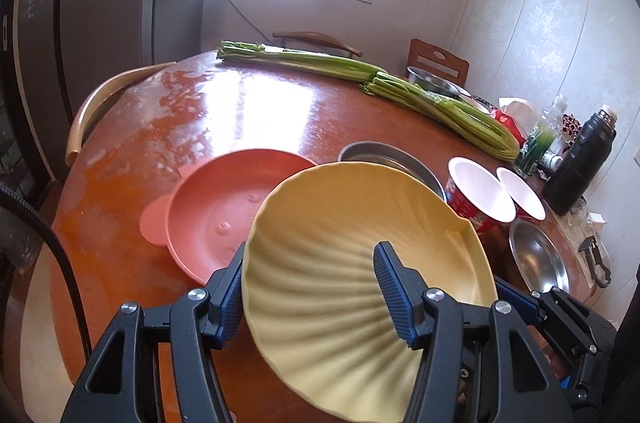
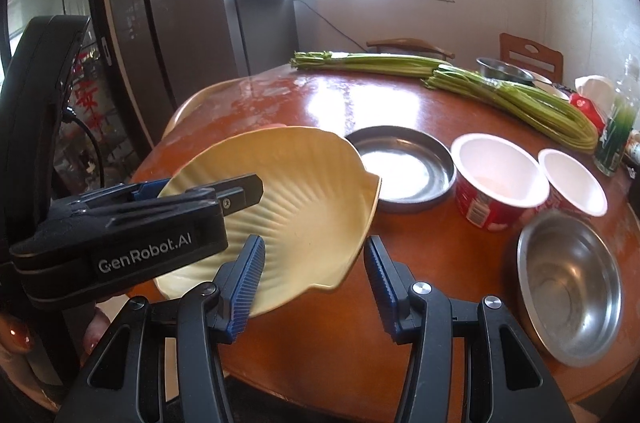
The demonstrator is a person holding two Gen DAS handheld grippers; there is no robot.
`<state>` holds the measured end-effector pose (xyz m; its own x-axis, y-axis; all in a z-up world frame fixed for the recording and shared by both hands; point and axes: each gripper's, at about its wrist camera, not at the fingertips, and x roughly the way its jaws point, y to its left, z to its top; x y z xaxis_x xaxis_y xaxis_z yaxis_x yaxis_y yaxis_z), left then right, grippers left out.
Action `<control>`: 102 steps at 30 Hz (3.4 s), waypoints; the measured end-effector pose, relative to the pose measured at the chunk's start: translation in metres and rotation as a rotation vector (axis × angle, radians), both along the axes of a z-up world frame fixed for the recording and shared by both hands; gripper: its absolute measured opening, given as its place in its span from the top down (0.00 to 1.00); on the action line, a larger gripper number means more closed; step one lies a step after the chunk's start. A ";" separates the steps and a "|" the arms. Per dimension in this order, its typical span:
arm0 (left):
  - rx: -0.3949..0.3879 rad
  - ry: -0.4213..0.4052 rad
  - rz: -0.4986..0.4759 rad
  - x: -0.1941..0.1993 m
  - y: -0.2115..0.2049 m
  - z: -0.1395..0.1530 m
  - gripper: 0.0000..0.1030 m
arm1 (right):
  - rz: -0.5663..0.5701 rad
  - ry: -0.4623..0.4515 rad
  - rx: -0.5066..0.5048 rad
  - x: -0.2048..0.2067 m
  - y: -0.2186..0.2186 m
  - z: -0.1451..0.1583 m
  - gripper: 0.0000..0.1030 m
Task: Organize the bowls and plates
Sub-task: 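Lift the yellow shell dish with the left tool toward the pink plate, then lower the yellow dish onto the pink plate and open the left tool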
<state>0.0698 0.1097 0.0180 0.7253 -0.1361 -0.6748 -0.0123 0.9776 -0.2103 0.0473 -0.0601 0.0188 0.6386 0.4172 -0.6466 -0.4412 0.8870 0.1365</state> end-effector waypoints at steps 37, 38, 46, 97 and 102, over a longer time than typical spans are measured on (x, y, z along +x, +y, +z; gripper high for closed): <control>0.084 0.124 0.048 0.073 0.057 -0.030 0.42 | 0.041 0.029 0.002 0.063 0.064 -0.023 0.47; 0.085 0.123 0.046 0.074 0.057 -0.031 0.42 | 0.041 0.027 0.000 0.064 0.065 -0.023 0.47; 0.080 0.114 0.049 0.075 0.061 -0.031 0.42 | 0.047 0.000 -0.029 0.056 0.070 -0.026 0.47; 0.169 0.114 0.132 0.062 0.071 -0.042 0.30 | 0.094 0.047 -0.010 0.050 0.068 -0.031 0.47; 0.176 0.121 0.130 0.063 0.069 -0.043 0.30 | 0.100 0.045 -0.010 0.047 0.069 -0.030 0.47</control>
<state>0.1330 0.1789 -0.0255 0.6413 0.0806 -0.7631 -0.1554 0.9875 -0.0263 0.0939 0.0092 -0.0114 0.5645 0.4710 -0.6779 -0.5210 0.8403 0.1499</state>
